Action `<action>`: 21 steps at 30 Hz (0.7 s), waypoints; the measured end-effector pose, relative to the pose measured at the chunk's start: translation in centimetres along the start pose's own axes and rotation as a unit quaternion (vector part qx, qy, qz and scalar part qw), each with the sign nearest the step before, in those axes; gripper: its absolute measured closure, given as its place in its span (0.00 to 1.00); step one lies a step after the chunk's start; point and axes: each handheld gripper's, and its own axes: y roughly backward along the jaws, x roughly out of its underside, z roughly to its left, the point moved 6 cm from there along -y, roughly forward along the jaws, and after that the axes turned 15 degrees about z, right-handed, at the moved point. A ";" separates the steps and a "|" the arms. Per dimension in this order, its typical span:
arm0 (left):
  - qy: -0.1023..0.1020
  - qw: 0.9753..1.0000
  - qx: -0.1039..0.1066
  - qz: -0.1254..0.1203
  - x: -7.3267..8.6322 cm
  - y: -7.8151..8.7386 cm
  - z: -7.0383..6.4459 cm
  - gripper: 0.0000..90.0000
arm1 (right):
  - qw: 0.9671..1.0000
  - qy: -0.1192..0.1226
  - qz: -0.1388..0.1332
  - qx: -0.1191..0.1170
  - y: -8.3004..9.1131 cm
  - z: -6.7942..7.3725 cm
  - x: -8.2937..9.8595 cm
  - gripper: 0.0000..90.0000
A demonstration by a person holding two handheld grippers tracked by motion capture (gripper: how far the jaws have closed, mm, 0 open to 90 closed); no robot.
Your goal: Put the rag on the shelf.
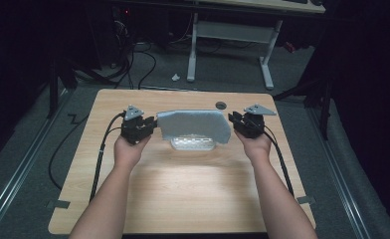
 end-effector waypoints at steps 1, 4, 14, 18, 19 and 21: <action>0.006 1.000 -0.002 -0.006 -0.1 0.0 0.1 0.76 | 1.000 0.003 0.000 0.001 0.0 0.1 0.0 0.82; 0.047 0.998 0.019 -0.025 -0.5 0.4 0.9 0.74 | 1.000 0.005 -0.001 -0.001 0.1 0.1 0.0 0.82; 0.063 0.997 -0.015 -0.047 -1.1 1.8 2.4 0.65 | 1.000 0.003 0.004 0.003 0.1 -0.1 0.4 0.82; 0.068 0.996 -0.023 -0.056 -1.2 2.2 2.7 0.63 | 1.000 0.005 0.005 0.004 -0.1 -0.1 0.6 0.82; 0.064 0.996 -0.027 -0.055 -1.2 2.3 2.7 0.62 | 1.000 0.002 0.007 0.004 -0.1 0.0 0.6 0.82; 0.059 0.996 -0.036 -0.048 -1.0 2.4 3.0 0.61 | 1.000 0.005 0.007 0.005 0.0 -0.1 0.6 0.82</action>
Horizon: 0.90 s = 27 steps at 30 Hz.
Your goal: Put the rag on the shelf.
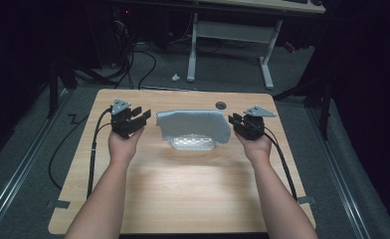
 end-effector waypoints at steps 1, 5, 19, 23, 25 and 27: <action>-0.001 1.000 -0.004 0.002 0.1 0.1 0.2 0.60 | 1.000 0.002 -0.001 0.001 0.0 -0.1 0.0 0.81; -0.001 1.000 -0.015 0.007 0.6 0.5 1.1 0.58 | 1.000 0.000 -0.001 0.005 0.2 -0.4 0.1 0.81; -0.038 0.999 -0.020 0.032 6.4 4.3 0.4 0.52 | 1.000 0.010 -0.025 0.011 4.3 0.0 2.6 0.75; -0.045 0.998 0.005 0.051 9.9 5.9 -2.2 0.51 | 0.999 0.010 -0.030 0.014 6.5 1.4 5.0 0.68; -0.052 0.996 0.020 0.072 11.8 6.5 -3.8 0.49 | 0.999 0.022 -0.025 0.019 7.6 2.5 6.5 0.65; -0.073 0.992 0.031 0.099 13.9 6.9 -5.7 0.48 | 0.999 0.029 -0.020 0.018 8.4 3.9 8.0 0.63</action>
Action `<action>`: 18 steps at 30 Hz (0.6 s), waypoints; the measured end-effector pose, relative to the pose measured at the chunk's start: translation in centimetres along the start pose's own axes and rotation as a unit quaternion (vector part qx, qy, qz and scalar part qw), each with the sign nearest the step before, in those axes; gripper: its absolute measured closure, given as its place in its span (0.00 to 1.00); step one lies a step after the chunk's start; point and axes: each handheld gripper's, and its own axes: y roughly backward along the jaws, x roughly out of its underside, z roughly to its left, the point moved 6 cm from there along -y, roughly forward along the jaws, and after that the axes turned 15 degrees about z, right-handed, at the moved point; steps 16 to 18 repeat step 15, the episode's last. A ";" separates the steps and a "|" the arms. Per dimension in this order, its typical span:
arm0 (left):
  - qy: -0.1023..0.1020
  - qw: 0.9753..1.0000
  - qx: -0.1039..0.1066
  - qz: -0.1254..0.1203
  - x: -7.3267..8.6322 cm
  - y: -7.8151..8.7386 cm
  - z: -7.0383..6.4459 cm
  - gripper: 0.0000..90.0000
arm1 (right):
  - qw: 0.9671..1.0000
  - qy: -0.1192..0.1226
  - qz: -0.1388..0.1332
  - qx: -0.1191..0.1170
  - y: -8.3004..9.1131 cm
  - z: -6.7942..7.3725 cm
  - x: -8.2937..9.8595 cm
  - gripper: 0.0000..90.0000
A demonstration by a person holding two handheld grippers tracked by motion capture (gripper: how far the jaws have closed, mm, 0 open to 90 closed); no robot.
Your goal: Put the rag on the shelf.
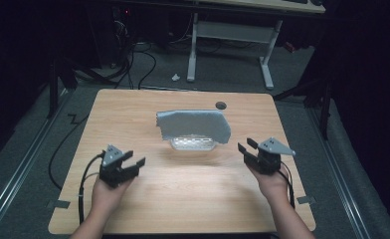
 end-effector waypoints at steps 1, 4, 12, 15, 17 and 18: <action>-0.007 1.000 0.003 0.007 0.5 0.0 -0.7 0.47 | 1.000 0.000 -0.003 -0.006 0.6 0.9 0.8 0.62; -0.036 0.999 0.011 0.028 1.9 -0.5 -3.5 0.46 | 1.000 0.014 0.011 -0.018 1.4 3.3 2.6 0.60; -0.101 0.993 0.026 0.058 4.2 -2.0 -7.5 0.45 | 0.996 0.045 0.073 -0.036 -0.1 8.8 8.2 0.55; -0.088 0.993 0.035 0.064 4.4 -2.2 -7.0 0.46 | 0.995 0.056 0.080 -0.028 -0.5 9.0 8.6 0.55; -0.088 0.993 0.035 0.064 4.4 -2.2 -7.0 0.46 | 0.995 0.056 0.080 -0.028 -0.5 9.0 8.6 0.55; -0.088 0.993 0.035 0.064 4.4 -2.2 -7.0 0.46 | 0.995 0.056 0.080 -0.028 -0.5 9.0 8.6 0.55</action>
